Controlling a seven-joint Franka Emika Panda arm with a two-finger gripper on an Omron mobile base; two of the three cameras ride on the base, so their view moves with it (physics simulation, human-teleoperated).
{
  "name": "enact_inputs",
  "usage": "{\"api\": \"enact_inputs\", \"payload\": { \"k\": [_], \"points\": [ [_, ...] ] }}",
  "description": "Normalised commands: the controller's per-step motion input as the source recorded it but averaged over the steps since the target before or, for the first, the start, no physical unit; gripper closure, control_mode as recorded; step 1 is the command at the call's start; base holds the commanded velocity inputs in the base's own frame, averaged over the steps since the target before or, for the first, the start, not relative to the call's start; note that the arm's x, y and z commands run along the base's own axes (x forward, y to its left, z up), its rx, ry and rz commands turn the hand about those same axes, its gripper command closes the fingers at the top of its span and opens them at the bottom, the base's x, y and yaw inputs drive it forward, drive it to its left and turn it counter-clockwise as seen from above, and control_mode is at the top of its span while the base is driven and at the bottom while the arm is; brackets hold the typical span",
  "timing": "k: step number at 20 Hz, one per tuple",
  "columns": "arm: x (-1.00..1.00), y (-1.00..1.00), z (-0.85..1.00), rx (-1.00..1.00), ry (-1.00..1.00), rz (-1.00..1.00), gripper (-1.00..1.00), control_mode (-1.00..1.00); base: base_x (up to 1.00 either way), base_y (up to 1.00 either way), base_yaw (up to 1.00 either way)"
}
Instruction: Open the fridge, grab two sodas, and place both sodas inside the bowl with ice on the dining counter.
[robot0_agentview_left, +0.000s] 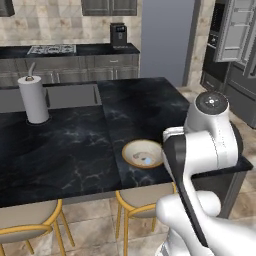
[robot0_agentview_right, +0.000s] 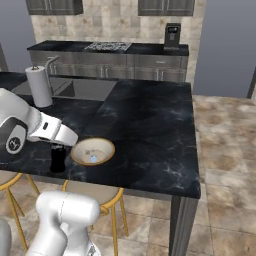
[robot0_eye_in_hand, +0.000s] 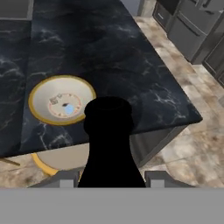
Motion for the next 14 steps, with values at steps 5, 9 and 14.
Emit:
{"api": "enact_inputs", "payload": {
  "k": [5, 9, 14],
  "points": [
    [0.99, 0.01, -0.11, -0.05, 0.29, 0.06, 1.0, -1.0, 0.0, 0.0, 0.0],
    [1.0, 0.06, -0.17, -0.14, 0.31, 0.21, 1.0, -1.0, 0.0, 0.0, 0.0],
    [0.87, 0.09, -0.31, -0.13, 0.2, 0.27, 1.0, -1.0, 0.0, 0.0, 0.0]
  ]
}}
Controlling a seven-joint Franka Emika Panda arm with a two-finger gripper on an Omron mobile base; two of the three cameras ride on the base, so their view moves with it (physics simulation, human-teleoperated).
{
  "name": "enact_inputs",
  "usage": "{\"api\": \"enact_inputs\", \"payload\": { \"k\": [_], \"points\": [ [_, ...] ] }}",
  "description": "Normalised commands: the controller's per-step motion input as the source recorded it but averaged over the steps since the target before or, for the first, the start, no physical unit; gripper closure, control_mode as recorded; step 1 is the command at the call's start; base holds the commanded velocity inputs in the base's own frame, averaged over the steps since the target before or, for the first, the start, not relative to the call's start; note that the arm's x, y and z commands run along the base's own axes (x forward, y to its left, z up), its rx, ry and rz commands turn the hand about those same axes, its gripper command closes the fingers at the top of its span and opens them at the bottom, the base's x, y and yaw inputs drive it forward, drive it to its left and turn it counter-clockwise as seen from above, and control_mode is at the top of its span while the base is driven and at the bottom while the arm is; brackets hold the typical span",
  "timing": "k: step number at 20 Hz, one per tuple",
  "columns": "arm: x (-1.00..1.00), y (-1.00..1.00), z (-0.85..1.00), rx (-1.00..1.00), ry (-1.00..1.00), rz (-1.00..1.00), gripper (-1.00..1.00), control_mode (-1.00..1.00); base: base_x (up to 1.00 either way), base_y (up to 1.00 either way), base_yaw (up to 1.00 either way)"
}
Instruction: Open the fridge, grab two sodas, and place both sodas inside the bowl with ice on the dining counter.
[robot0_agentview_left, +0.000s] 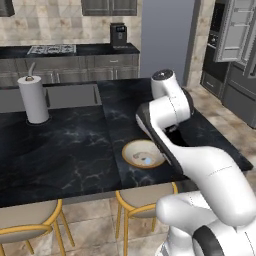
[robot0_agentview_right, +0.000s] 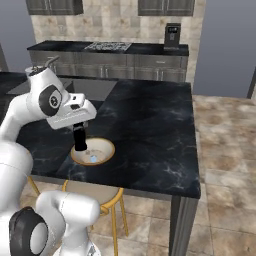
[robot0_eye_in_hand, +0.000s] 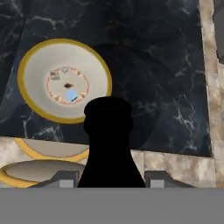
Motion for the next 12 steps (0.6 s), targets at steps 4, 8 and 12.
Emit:
{"api": "enact_inputs", "payload": {
  "k": [4, 8, 12],
  "points": [
    [0.38, 0.03, -0.45, -0.1, 0.07, 0.35, 1.0, -1.0, 0.0, 0.0, 0.0],
    [-0.07, 0.14, -0.47, -0.12, -0.03, 0.4, 1.0, -1.0, 0.0, 0.0, 0.0],
    [-0.24, 0.1, -0.38, -0.1, -0.07, 0.4, 1.0, -1.0, 0.0, 0.0, 0.0]
  ]
}}
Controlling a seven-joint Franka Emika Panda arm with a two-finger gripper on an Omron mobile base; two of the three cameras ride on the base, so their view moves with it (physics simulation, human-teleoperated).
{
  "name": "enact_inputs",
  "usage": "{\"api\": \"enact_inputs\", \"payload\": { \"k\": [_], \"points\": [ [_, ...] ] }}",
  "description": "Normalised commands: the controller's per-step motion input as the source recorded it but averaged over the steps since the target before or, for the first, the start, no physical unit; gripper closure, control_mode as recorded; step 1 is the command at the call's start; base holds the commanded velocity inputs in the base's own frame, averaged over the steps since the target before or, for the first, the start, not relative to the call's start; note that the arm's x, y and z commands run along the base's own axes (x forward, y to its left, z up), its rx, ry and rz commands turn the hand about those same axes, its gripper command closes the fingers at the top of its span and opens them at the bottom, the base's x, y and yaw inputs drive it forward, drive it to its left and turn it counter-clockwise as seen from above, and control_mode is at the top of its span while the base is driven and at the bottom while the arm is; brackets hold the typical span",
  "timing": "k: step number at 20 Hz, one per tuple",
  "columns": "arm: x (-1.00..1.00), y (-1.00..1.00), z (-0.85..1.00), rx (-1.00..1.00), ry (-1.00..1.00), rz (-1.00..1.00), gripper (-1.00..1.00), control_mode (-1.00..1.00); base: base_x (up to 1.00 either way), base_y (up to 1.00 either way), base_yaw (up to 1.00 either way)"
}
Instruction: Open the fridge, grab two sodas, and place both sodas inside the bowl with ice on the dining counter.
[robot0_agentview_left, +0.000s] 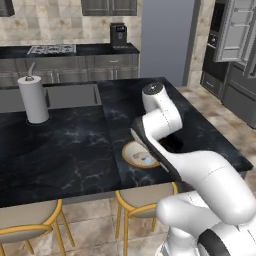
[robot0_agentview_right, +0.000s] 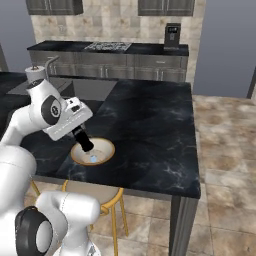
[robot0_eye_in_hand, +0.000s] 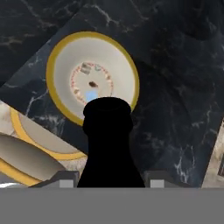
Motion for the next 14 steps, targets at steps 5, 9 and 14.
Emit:
{"api": "enact_inputs", "payload": {
  "k": [5, 9, 14],
  "points": [
    [0.0, 0.0, -0.26, -0.06, 0.01, 0.47, 1.0, -1.0, 0.0, 0.0, 0.0],
    [0.06, 0.0, -0.27, -0.06, 0.07, 0.43, 1.0, -1.0, 0.0, 0.0, 0.0],
    [0.0, 0.06, -0.29, -0.06, 0.0, 0.23, 1.0, -1.0, 0.0, 0.0, 0.0]
  ]
}}
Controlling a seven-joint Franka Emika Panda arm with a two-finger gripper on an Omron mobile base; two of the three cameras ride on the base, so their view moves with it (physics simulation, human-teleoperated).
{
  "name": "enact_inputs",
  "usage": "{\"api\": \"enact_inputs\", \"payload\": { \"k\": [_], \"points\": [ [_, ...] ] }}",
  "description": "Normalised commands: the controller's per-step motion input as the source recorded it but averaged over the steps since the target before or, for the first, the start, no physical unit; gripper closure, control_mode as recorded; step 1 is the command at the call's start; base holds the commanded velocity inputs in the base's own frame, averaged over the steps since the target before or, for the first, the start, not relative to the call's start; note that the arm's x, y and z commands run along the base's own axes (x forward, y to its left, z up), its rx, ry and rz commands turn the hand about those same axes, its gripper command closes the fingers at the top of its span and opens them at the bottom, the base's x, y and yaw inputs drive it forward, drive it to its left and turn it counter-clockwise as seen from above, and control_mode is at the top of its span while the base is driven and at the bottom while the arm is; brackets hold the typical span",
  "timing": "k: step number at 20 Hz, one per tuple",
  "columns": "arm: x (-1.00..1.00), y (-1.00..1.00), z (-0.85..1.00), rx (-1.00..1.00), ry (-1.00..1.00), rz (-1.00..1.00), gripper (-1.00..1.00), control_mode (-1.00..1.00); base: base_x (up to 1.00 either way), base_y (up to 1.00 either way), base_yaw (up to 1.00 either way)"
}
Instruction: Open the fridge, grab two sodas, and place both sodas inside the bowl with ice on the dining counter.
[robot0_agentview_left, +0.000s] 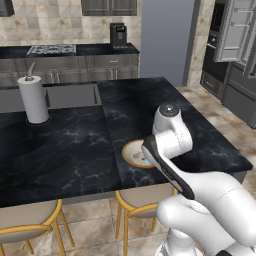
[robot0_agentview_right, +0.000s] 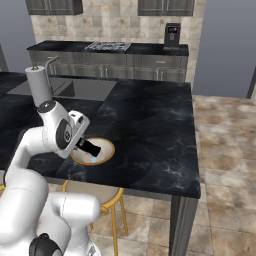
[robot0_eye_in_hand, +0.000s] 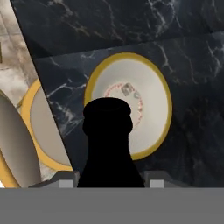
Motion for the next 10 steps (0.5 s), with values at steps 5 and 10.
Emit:
{"api": "enact_inputs", "payload": {
  "k": [5, 10],
  "points": [
    [0.16, 0.03, -0.02, -0.06, 0.09, 0.07, 1.0, -1.0, 0.0, 0.0, 0.0],
    [0.39, 0.05, -0.09, -0.06, 0.31, 0.05, 1.0, -1.0, 0.0, 0.0, 0.0]
  ]
}}
